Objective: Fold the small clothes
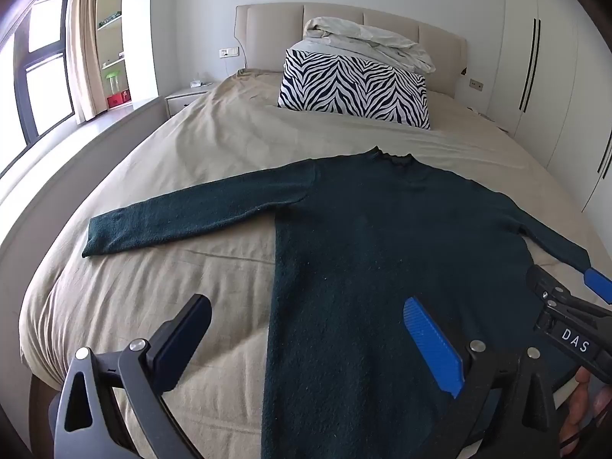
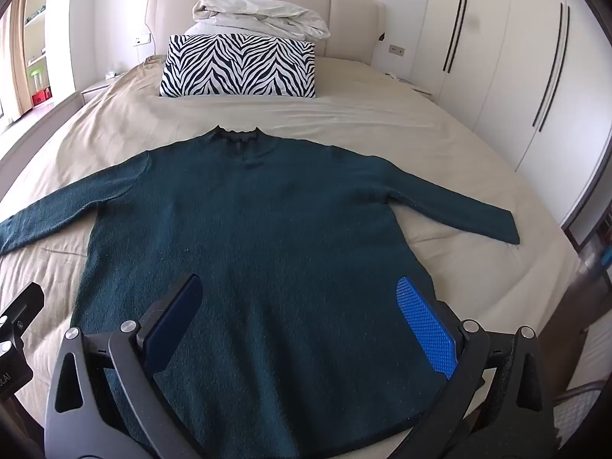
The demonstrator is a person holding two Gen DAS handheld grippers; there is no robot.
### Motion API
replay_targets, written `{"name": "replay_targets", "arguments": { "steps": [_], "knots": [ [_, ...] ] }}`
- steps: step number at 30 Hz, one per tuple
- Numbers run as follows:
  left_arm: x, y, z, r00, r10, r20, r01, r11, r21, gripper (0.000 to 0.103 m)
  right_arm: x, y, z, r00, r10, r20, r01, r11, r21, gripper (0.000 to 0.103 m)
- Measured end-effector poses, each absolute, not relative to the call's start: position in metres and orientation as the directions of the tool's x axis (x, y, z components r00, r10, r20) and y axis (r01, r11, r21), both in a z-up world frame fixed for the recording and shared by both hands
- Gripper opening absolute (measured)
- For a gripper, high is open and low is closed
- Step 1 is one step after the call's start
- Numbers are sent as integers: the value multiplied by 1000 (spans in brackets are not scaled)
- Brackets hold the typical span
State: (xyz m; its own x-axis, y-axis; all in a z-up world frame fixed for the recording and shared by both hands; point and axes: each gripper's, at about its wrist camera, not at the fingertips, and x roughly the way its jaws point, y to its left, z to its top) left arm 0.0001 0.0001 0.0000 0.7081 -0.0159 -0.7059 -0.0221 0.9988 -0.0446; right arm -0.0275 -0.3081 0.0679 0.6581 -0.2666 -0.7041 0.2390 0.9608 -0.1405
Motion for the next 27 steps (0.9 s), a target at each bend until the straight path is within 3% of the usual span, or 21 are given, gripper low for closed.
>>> {"name": "replay_targets", "arguments": {
  "steps": [27],
  "knots": [
    [-6,6,-2,710,-12,-704,-25,999,-42,103,-32,-301,64,645,-248,-723,209,967,-146,103]
  ]
}}
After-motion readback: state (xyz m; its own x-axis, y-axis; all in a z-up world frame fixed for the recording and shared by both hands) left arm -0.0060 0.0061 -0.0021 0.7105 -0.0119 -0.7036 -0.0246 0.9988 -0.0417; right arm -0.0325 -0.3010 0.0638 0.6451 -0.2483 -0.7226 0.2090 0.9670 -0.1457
